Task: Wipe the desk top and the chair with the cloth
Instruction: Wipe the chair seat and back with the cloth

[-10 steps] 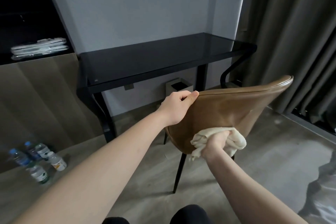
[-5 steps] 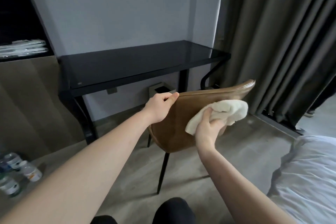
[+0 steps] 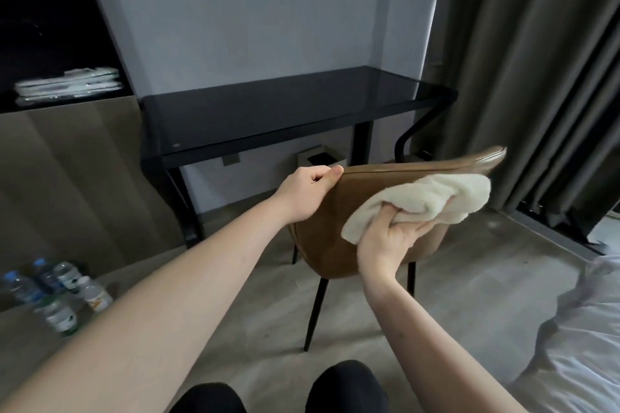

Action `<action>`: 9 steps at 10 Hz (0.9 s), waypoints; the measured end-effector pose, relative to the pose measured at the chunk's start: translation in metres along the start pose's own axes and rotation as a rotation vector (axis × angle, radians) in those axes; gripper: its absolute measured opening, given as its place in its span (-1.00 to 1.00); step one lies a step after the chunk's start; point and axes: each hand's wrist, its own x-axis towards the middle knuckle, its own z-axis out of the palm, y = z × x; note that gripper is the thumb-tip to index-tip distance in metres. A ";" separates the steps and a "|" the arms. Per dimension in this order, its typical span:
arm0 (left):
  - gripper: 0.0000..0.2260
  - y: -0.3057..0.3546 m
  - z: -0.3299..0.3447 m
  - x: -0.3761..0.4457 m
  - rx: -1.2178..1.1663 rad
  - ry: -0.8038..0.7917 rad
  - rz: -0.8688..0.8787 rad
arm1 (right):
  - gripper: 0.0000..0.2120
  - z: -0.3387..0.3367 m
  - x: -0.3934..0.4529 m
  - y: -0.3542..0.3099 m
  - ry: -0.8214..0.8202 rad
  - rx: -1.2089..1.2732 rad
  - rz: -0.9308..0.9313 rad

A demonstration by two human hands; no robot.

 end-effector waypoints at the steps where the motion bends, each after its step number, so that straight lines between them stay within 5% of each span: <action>1: -0.52 -0.004 0.002 0.003 -0.021 0.000 0.011 | -0.34 0.006 0.012 0.042 0.073 0.085 0.361; 2: -0.54 -0.012 0.004 0.012 -0.026 0.009 0.028 | -0.40 0.006 0.031 0.091 0.101 0.103 0.725; 3: -0.63 -0.016 0.002 0.016 -0.015 0.006 0.045 | -0.83 0.003 0.036 0.115 -0.010 0.041 0.727; 4: -0.59 -0.015 0.003 0.016 -0.014 0.001 0.057 | -0.88 0.001 0.037 0.105 -0.045 0.081 0.737; 6: -0.54 -0.004 -0.004 0.007 0.035 -0.031 0.025 | -0.71 -0.006 0.046 0.056 0.022 0.205 0.819; 9: -0.60 0.013 -0.029 -0.012 0.205 -0.106 -0.084 | -0.53 -0.037 0.015 -0.106 -0.145 0.406 0.643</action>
